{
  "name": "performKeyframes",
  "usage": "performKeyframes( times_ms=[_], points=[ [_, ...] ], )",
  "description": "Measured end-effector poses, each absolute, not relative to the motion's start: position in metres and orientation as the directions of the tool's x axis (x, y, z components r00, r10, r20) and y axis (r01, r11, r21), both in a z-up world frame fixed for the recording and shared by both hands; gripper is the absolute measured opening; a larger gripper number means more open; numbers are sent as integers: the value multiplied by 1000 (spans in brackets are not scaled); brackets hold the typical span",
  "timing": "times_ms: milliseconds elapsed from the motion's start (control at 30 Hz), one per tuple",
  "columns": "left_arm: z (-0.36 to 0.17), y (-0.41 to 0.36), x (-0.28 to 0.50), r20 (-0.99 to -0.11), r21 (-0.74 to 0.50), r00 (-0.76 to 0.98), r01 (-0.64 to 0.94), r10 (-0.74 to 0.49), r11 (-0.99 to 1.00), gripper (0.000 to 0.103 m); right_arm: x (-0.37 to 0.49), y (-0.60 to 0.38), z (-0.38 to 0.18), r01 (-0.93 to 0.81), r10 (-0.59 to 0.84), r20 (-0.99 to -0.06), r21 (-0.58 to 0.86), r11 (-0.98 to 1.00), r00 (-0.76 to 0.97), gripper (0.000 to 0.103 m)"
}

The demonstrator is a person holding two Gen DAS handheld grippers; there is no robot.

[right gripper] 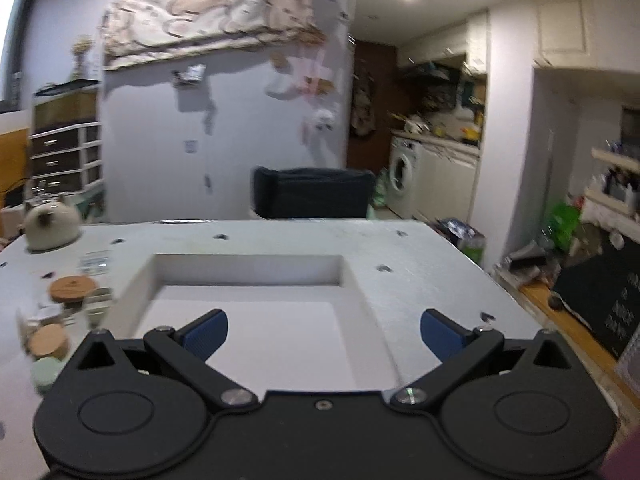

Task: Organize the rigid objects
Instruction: 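Move the left tool to the mint-green tape measure while the right tool rests on the tray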

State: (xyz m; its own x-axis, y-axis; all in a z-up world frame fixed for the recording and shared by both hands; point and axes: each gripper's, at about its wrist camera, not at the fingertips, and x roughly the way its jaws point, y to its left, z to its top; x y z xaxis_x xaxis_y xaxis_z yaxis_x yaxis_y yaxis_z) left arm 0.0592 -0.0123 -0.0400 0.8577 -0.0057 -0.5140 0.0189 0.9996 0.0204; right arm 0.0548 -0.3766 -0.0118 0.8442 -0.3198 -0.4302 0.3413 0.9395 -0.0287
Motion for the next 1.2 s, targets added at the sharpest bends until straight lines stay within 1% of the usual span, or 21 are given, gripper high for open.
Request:
performKeyframes(
  times_ms=[200,267,300,333,367,500,533,600,667,700,733,767,833,933,1200],
  points=[
    [-60,-22,74,-562,22,826,46,-26,999,103,81,-419,-31,364,-317,-527,-15,931,788,102],
    [-67,-27,78,-573,32,819,59,-30,998,103,91,-431,-39,358,-292,-556,10,934,778,94],
    [-70,-29,80,-578,36,815,67,-34,997,103,97,-438,-44,354,-276,-575,25,935,770,87],
    [-72,-30,83,-586,35,809,76,-41,997,103,101,-443,-49,350,-261,-594,37,936,761,81],
    [-75,-31,86,-595,30,802,83,-49,996,103,106,-448,-55,349,-250,-613,45,936,749,79],
    [-83,-36,97,-619,9,783,92,-67,996,103,121,-454,-75,342,-231,-670,36,939,706,58],
    [-84,-37,99,-624,6,778,95,-71,995,103,125,-455,-78,339,-226,-679,35,940,698,55],
    [-86,-40,105,-632,2,771,101,-77,995,103,131,-458,-83,333,-212,-691,43,942,691,53],
    [-88,-43,109,-640,1,764,104,-79,995,103,140,-462,-86,335,-205,-704,50,941,680,48],
    [-89,-44,112,-644,0,761,107,-82,994,103,145,-463,-88,337,-204,-710,50,940,674,43],
    [-90,-46,114,-647,-3,757,110,-86,994,103,150,-465,-89,338,-202,-719,49,940,665,36],
    [-90,-47,116,-650,-7,754,113,-91,994,103,155,-467,-91,339,-198,-726,51,939,659,32],
    [-91,-48,121,-653,-16,751,116,-98,993,103,162,-470,-93,338,-194,-735,51,940,650,15],
    [-92,-48,127,-653,-29,749,119,-109,992,103,168,-472,-97,331,-201,-741,29,943,641,10],
    [-97,-52,145,-654,-60,742,143,-147,988,103,177,-476,-107,297,-161,-784,31,954,599,10]
  ],
)
